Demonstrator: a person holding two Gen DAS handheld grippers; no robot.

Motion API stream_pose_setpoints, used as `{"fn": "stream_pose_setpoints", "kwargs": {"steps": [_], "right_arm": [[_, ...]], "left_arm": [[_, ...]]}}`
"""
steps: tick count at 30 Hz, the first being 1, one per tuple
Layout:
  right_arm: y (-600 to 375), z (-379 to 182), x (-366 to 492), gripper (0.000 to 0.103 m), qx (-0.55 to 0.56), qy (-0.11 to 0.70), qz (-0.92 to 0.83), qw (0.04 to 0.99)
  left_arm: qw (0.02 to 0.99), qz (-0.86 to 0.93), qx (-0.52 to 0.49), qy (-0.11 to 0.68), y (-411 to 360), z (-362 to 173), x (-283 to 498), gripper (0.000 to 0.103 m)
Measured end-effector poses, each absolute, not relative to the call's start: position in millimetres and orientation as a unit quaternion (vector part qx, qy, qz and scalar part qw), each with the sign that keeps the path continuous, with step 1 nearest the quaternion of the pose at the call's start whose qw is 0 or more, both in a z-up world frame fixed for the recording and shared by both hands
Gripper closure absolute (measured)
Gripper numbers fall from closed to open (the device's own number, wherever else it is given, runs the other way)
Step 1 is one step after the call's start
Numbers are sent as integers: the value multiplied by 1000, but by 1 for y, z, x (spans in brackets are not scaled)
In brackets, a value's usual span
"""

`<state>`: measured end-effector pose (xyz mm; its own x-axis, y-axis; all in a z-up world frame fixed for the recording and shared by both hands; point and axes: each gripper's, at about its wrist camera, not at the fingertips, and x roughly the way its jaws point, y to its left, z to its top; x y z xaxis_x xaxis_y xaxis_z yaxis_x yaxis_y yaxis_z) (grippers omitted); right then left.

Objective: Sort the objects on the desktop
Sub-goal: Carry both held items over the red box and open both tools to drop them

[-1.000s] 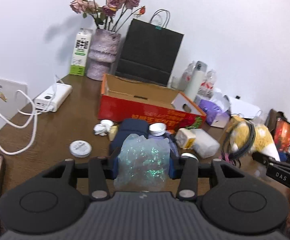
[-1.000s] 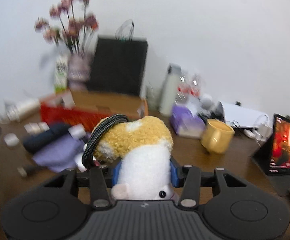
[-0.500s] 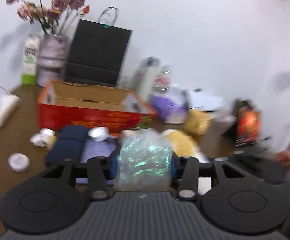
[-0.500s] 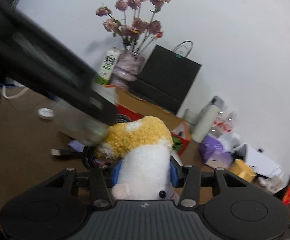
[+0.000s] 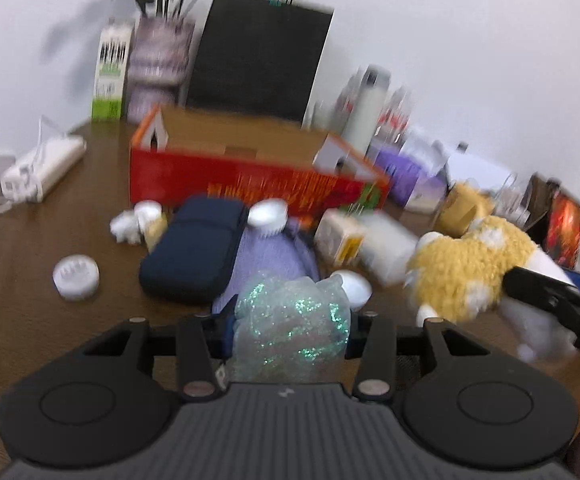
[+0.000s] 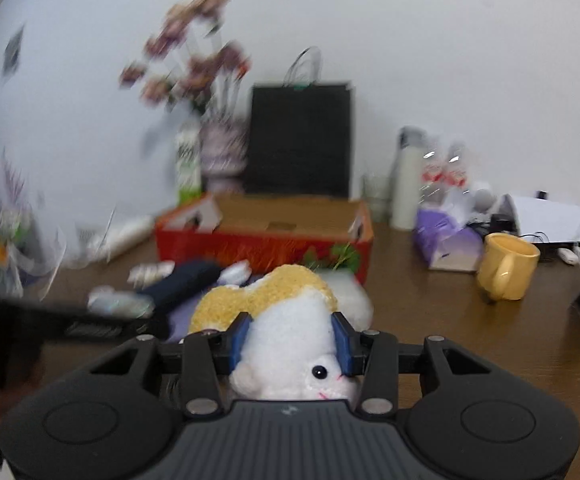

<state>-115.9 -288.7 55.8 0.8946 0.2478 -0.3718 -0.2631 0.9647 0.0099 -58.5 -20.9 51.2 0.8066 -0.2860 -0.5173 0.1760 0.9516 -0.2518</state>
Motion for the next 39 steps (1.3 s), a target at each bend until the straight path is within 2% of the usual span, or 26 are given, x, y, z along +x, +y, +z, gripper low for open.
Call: {"fn": "stream_pose_setpoints", "kwargs": {"steps": [4, 9, 14, 19, 24, 29, 36, 38, 39], "right_arm": [[-304, 59, -112, 62, 16, 182, 110, 977], [-298, 58, -101, 62, 30, 196, 118, 973], [-287, 92, -47, 62, 48, 177, 132, 974], [-274, 125, 58, 62, 52, 185, 129, 973], [-252, 115, 200, 62, 52, 270, 116, 954], [-224, 71, 308, 62, 41, 364, 99, 925], [-210, 23, 342, 61, 2, 410, 68, 909], [-206, 21, 340, 53, -14, 412, 50, 910], [-204, 19, 340, 46, -16, 414, 43, 909]], "left_arm": [[955, -127, -102, 248, -14, 81, -75, 57], [956, -139, -97, 237, -6, 103, -70, 58], [959, -122, -71, 245, 0, 135, 6, 58], [956, -84, -56, 276, 3, 158, 109, 58], [929, -70, -68, 356, 1, 136, 230, 58], [915, -45, -1, 400, -15, 89, 315, 57], [903, -44, 39, 425, -10, 41, 350, 52], [900, -52, -2, 433, 2, 37, 356, 48], [909, -56, -10, 412, 7, 37, 355, 47]]}}
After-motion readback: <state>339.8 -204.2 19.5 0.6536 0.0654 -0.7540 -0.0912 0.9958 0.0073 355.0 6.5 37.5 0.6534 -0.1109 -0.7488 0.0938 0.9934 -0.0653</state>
